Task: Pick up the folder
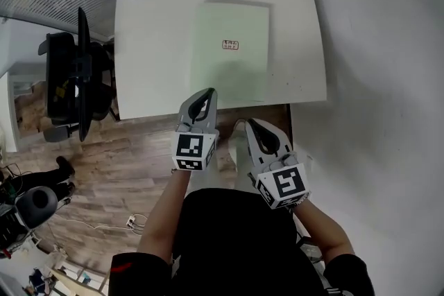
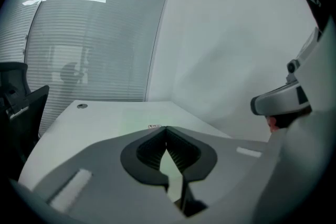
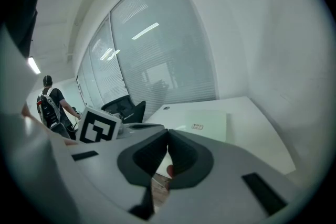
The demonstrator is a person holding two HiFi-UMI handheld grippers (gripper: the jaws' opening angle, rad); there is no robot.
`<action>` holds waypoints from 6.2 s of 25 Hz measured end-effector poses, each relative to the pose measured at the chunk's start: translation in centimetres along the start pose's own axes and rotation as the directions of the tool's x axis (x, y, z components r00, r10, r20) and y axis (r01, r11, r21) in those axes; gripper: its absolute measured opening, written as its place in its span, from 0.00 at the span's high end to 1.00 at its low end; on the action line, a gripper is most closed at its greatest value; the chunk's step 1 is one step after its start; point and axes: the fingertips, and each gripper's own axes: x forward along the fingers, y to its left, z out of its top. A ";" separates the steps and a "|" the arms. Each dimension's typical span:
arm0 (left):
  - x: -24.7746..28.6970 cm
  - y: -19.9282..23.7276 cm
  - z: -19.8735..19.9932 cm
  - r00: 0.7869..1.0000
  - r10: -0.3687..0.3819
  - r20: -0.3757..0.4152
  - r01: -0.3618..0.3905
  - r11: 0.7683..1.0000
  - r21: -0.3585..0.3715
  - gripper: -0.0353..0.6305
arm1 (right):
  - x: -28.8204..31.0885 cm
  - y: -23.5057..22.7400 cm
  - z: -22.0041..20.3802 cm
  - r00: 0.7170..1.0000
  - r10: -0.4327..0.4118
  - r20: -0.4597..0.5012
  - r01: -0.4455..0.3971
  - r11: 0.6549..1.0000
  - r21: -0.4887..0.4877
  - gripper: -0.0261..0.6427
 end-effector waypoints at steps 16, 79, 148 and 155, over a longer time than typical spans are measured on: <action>7.5 1.9 -4.7 0.993 -0.007 -0.120 0.005 1.000 -0.017 0.94 | 0.1 0.2 -5.0 0.997 -0.043 -0.059 0.049 0.992 0.114 0.96; -6.3 -2.4 -9.7 0.975 -0.116 -0.187 0.102 0.991 -0.084 0.94 | 2.2 -4.8 -13.5 0.984 0.007 -0.176 0.056 0.935 0.350 0.69; -14.3 -6.8 3.8 0.954 0.238 0.182 -0.216 0.967 -0.132 0.94 | 5.0 1.7 -4.6 0.641 0.754 0.146 -0.600 0.373 0.708 0.53; -19.0 -7.4 8.0 0.921 0.276 0.274 -0.251 0.960 -0.122 0.94 | 0.6 3.8 2.1 0.642 0.736 0.215 -0.662 0.391 0.639 0.53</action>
